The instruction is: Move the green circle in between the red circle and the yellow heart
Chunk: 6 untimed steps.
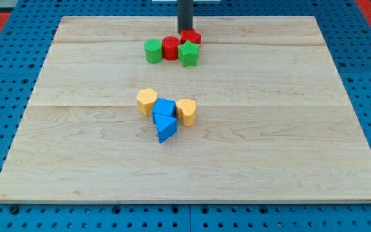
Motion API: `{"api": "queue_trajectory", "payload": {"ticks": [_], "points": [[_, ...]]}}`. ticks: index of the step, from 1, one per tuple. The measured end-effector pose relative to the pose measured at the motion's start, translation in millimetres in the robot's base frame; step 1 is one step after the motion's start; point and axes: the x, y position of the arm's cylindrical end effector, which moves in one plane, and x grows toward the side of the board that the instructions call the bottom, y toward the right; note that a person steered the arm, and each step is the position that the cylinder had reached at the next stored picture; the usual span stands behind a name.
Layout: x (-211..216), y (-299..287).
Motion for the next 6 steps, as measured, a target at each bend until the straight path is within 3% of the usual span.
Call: {"api": "queue_trajectory", "payload": {"ticks": [2,3,4,6], "points": [[26,-79],[61,-27],[108,-12],[116,35]]}}
